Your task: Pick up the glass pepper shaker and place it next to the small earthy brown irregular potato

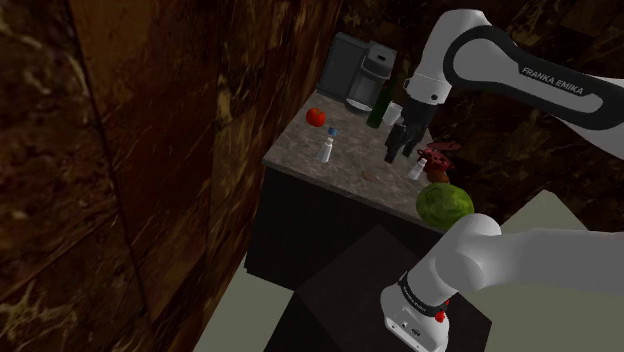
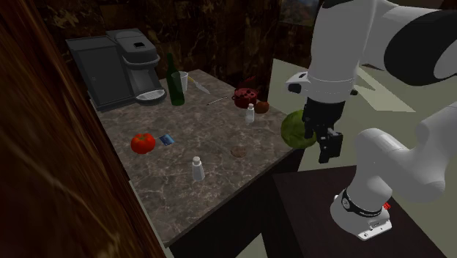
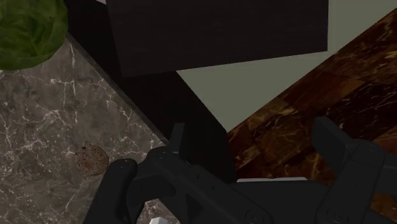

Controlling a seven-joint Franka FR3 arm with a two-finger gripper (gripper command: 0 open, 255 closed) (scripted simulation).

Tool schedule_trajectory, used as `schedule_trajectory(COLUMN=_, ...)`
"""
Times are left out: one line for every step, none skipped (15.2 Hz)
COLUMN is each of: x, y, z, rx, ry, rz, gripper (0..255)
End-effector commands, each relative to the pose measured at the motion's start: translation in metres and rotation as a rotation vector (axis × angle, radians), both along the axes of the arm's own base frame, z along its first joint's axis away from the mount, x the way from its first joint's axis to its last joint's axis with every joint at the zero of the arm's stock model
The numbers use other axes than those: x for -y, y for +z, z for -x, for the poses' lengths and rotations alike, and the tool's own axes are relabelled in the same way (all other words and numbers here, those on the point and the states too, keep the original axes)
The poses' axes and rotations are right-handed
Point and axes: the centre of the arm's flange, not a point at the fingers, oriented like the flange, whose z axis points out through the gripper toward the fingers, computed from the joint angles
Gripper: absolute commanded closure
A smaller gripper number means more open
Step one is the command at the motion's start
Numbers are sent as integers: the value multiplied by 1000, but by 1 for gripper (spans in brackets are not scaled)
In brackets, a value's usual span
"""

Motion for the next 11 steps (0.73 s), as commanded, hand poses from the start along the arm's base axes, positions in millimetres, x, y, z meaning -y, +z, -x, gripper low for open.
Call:
schedule_trajectory(x=0, y=0, z=0, rx=0, ry=0, rz=0, gripper=0)
schedule_trajectory(x=6, y=-7, z=-8, rx=9, ry=7, rz=3, gripper=0)
schedule_trajectory(x=12, y=-13, z=-16, rx=18, ry=14, rz=5, gripper=0)
schedule_trajectory(x=18, y=-20, z=-24, rx=27, ry=21, rz=8, gripper=0)
schedule_trajectory(x=24, y=-26, z=-32, rx=36, ry=28, rz=10, gripper=0)
schedule_trajectory(x=30, y=-33, z=-40, rx=45, ry=35, rz=13, gripper=0)
schedule_trajectory(x=36, y=-39, z=-48, rx=53, ry=42, rz=15, gripper=0)
schedule_trajectory(x=41, y=-45, z=-57, rx=62, ry=49, rz=18, gripper=0)
schedule_trajectory(x=47, y=-51, z=-65, rx=71, ry=57, rz=21, gripper=0)
schedule_trajectory(x=53, y=-57, z=-74, rx=80, ry=64, rz=23, gripper=0)
schedule_trajectory(x=58, y=-63, z=-82, rx=89, ry=71, rz=26, gripper=0)
